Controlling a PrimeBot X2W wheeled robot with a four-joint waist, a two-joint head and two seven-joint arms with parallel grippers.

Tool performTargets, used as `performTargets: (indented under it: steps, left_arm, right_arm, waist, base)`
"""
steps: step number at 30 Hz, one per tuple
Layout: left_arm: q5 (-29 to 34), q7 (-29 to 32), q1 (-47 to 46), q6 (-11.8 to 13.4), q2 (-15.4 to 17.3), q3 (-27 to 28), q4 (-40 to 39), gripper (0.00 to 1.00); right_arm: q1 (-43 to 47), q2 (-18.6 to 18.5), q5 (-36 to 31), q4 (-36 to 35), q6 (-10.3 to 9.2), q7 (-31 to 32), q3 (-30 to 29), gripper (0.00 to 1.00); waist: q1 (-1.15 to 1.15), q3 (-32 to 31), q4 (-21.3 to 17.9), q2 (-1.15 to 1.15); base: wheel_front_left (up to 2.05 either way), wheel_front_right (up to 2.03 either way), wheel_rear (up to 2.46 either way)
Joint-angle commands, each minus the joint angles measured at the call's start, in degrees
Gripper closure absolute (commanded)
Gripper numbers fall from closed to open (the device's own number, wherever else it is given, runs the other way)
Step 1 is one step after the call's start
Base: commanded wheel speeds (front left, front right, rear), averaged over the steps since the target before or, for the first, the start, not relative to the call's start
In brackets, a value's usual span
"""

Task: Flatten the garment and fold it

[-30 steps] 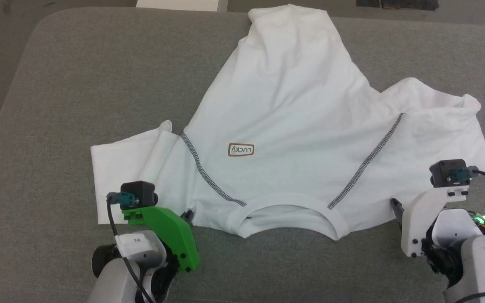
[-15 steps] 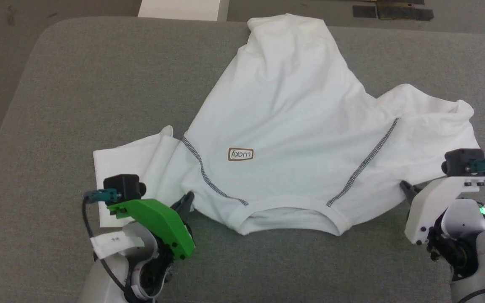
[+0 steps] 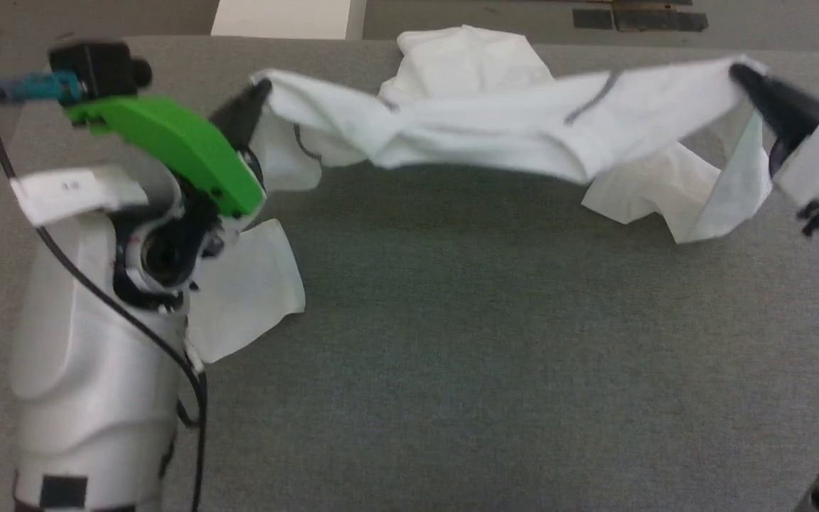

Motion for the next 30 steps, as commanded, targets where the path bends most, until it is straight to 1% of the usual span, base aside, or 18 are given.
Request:
performTargets:
  steps: [1,2,3,5,8,11,13,16,21,24,28,30]
  left_arm:
    - [1.41,-0.29,-4.63,-0.09,1.27,0.22,1.99,1.00]
    - [1.64,-0.62,-7.48,0.05,1.38,0.50,3.59,1.00]
    - [3.18,-0.93,-11.06,0.04,2.39,0.16,5.60,1.00]
    - [5.01,-2.14,-17.46,0.25,3.26,0.07,9.15,1.00]
    - [8.16,-4.05,-26.51,0.97,4.68,-0.35,13.86,1.00]
    - [12.43,-7.53,-35.37,0.90,6.22,-1.93,18.29,1.00]
    - [13.68,-10.40,-40.51,1.44,6.07,-1.85,21.09,1.00]
    - [16.25,-15.84,-47.01,2.01,6.41,-2.22,24.29,1.00]
    - [18.14,-26.89,-54.72,2.96,6.58,-0.93,27.29,1.00]
    - [18.25,-32.60,-57.91,2.59,6.63,-0.18,29.22,1.00]
    - [17.97,-38.16,-59.97,1.78,7.01,0.68,31.80,1.00]
    - [17.54,-39.68,-60.37,1.26,6.99,0.95,33.29,1.00]
  right_arm:
    - [-4.46,0.54,-0.16,1.52,-0.08,0.48,-0.29,1.00]
    - [-7.43,0.79,-0.57,2.73,-0.08,0.54,-0.42,1.00]
    - [-11.21,1.16,-1.20,4.47,-0.08,0.47,-0.69,1.00]
    - [-17.98,1.79,-2.86,8.04,-0.08,-0.03,-1.13,1.00]
    - [-27.88,2.72,-5.06,13.90,-0.08,-2.11,-2.76,1.00]
    - [-37.62,3.21,-7.55,20.04,-0.08,-5.97,-4.76,1.00]
    - [-42.88,3.28,-8.77,23.98,-0.08,-9.19,-5.04,1.00]
    - [-49.65,3.30,-8.14,30.16,-0.08,-14.88,-5.83,1.00]
    - [-57.69,3.31,-9.03,36.84,-0.08,-25.20,-6.12,1.00]
    - [-61.04,3.31,-8.91,39.37,-0.08,-31.05,-5.74,1.00]
    - [-63.29,3.32,-8.18,41.26,-0.08,-36.14,-4.74,1.00]
    - [-63.80,3.32,-7.46,42.01,-0.08,-37.60,-4.70,1.00]
  waist:
    - [0.00,3.12,-0.98,0.00]
    - [0.00,4.03,-1.25,0.00]
    - [0.00,5.26,-1.63,0.00]
    - [0.00,7.62,-2.34,0.00]
    - [0.00,11.31,-3.55,0.00]
    - [0.00,14.62,-4.58,0.00]
    - [0.00,16.22,-5.13,0.00]
    - [0.00,17.82,-5.91,0.00]
    - [0.00,19.72,-6.81,0.00]
    - [0.00,20.71,-6.89,0.00]
    - [0.00,21.91,-6.62,0.00]
    - [0.00,22.33,-6.37,0.00]
  base:
    - [0.00,0.00,0.00]
    - [0.00,0.00,0.00]
    - [0.00,0.00,0.00]
    - [0.00,0.00,0.00]
    - [0.00,0.00,0.00]
    - [0.00,0.00,0.00]
    - [0.00,0.00,0.00]
    - [0.00,0.00,0.00]
    - [0.00,0.00,0.00]
    - [0.00,0.00,0.00]
    - [0.00,0.00,0.00]
    - [0.00,0.00,0.00]
